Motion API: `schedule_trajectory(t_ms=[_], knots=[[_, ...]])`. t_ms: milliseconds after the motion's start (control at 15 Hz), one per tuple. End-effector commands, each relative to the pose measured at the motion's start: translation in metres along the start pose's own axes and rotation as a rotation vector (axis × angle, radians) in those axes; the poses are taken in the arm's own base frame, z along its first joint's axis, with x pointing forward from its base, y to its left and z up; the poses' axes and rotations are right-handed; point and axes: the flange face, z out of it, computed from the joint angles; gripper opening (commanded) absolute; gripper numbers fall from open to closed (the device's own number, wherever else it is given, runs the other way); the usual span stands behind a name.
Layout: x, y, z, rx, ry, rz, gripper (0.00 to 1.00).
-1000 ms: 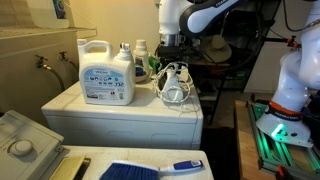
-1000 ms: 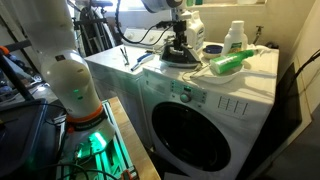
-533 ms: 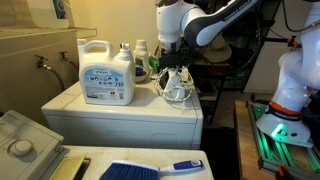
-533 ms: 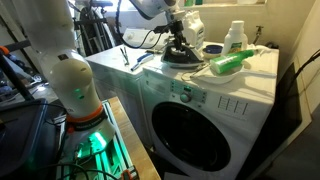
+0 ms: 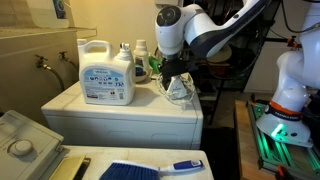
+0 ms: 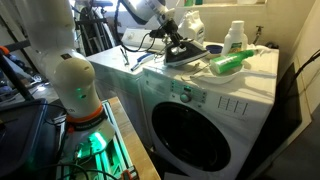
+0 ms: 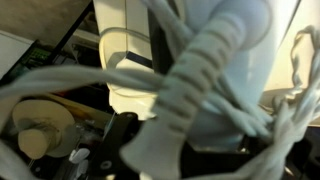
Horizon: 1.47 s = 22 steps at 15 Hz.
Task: Place the iron upright
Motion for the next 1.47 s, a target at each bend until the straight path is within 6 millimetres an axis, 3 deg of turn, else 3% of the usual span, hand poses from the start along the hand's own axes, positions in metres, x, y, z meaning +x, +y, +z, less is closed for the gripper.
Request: schedule_trajectory(t_ms=[0, 533, 667, 867, 933, 1400], knots=[[0.002, -0.009, -0.012, -0.039, 0.18, 0.032, 0.01], [-0.03, -0.031, -0.015, -0.069, 0.426, 0.024, 0.01], [-0.032, -0.03, -0.013, -0.06, 0.361, 0.003, 0.06], [-0.032, -0.03, -0.013, -0.06, 0.358, 0.003, 0.06], [-0.032, -0.03, -0.013, -0.06, 0.358, 0.003, 0.01], [-0.062, -0.026, -0.015, -0.018, 0.595, 0.065, 0.01]])
